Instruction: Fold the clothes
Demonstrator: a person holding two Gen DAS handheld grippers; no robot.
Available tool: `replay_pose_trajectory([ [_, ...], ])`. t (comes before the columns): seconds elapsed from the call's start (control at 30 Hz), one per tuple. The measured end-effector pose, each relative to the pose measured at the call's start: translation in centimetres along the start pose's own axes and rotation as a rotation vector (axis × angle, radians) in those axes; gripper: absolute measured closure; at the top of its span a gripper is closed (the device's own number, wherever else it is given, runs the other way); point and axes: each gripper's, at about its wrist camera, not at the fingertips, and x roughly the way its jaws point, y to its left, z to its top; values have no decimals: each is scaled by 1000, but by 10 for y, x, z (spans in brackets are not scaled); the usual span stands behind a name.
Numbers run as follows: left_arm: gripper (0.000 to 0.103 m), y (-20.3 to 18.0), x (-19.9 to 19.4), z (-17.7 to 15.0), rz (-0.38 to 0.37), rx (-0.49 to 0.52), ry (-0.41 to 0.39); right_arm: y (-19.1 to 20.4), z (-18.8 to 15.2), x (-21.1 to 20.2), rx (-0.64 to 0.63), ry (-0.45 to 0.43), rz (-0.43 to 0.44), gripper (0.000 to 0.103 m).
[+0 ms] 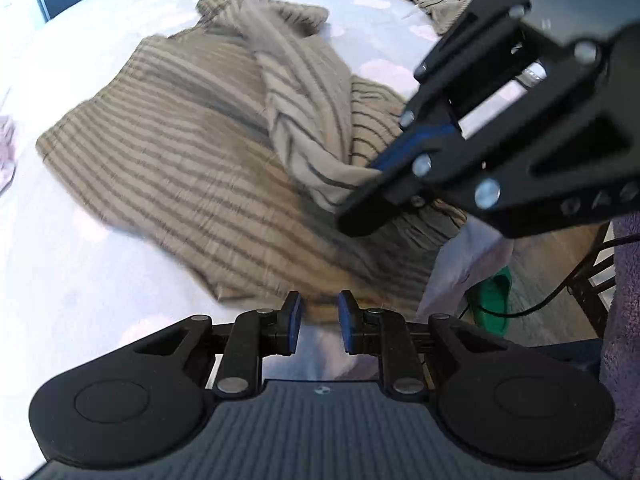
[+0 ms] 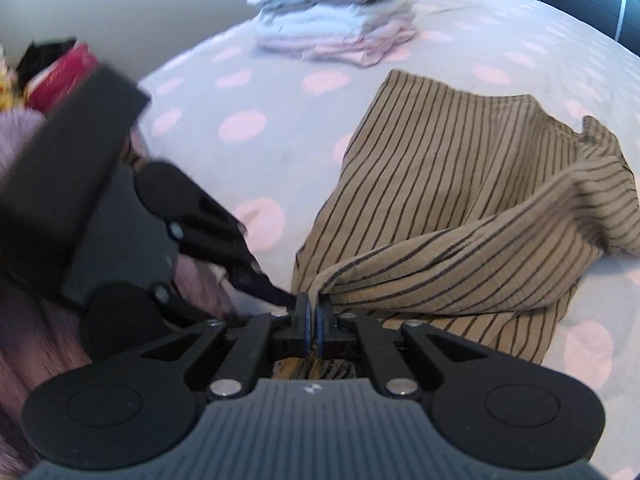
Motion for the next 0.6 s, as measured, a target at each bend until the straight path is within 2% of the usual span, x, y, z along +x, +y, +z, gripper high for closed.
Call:
replay_pose_trajectory([
  [0.13, 84, 2, -3, -6, 13, -15, 7, 9, -7, 13, -69, 25, 10, 97],
  [0.23, 84, 2, -7, -9, 21, -21, -1, 14, -10, 24, -117, 52, 18, 88],
  [0.3, 84, 2, -9, -10, 27, -26, -6, 17, -14, 27, -149, 68, 19, 78],
  [0.6, 83, 1, -22, -18, 53, -46, -30, 22, -22, 2, -222, 34, 13, 60],
])
